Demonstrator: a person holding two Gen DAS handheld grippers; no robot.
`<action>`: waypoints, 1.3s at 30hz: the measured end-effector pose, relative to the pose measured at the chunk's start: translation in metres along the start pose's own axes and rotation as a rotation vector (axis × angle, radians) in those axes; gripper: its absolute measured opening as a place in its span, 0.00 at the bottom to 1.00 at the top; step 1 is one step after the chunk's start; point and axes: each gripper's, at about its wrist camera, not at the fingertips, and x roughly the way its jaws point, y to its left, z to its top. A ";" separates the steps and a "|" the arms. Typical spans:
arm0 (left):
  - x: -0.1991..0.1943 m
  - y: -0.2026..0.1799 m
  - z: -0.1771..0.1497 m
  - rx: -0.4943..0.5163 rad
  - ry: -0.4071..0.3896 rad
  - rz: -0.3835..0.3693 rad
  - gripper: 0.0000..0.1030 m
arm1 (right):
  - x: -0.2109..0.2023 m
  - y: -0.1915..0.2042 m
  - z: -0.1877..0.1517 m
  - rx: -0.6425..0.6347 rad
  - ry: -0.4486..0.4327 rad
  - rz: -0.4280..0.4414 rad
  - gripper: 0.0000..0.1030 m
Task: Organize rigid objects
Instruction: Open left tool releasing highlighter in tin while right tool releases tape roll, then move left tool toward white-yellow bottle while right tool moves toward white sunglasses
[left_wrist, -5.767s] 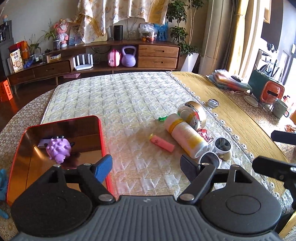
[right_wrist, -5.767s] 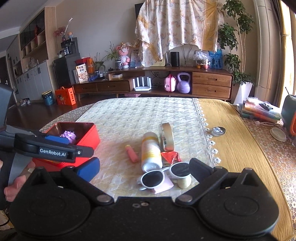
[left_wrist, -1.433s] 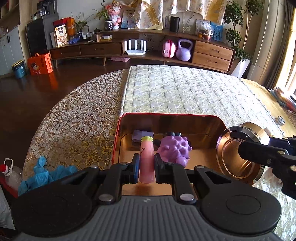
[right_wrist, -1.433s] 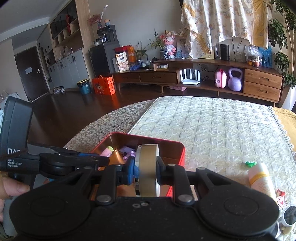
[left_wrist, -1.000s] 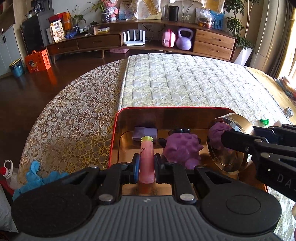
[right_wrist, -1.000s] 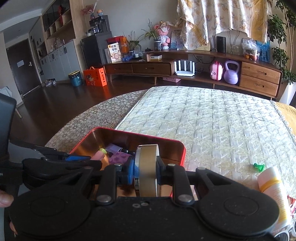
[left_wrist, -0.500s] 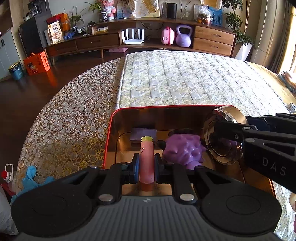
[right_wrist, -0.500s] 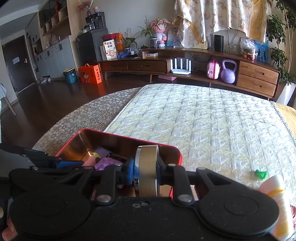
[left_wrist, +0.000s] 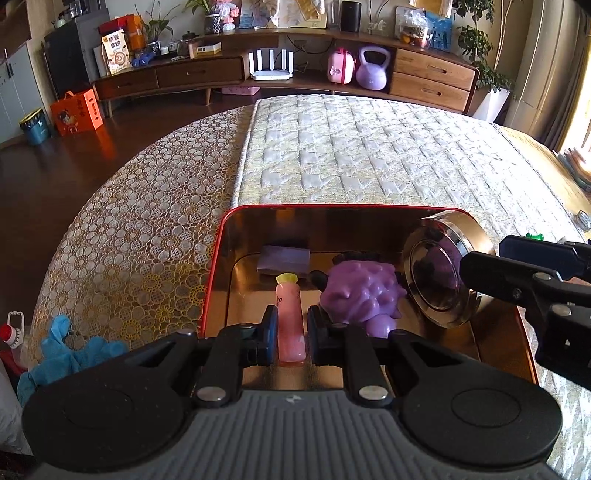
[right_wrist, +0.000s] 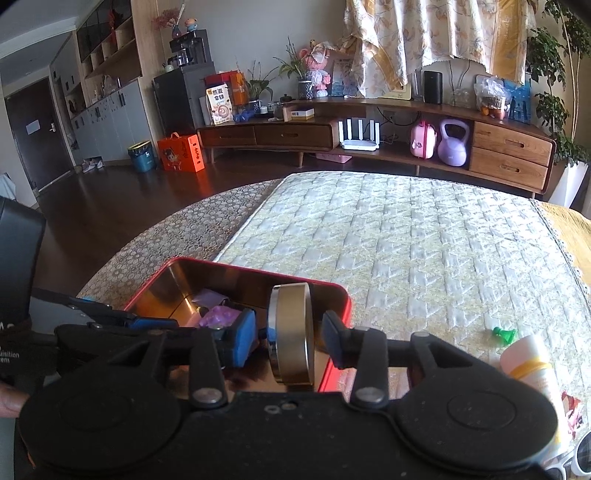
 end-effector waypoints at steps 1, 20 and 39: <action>-0.001 0.000 -0.001 -0.002 0.000 -0.001 0.16 | -0.002 0.000 0.000 0.004 0.000 0.003 0.41; -0.055 -0.022 -0.016 -0.007 -0.060 -0.055 0.28 | -0.079 -0.009 -0.020 0.039 -0.049 0.022 0.59; -0.088 -0.086 -0.035 0.054 -0.102 -0.176 0.70 | -0.147 -0.066 -0.072 0.107 -0.109 -0.076 0.83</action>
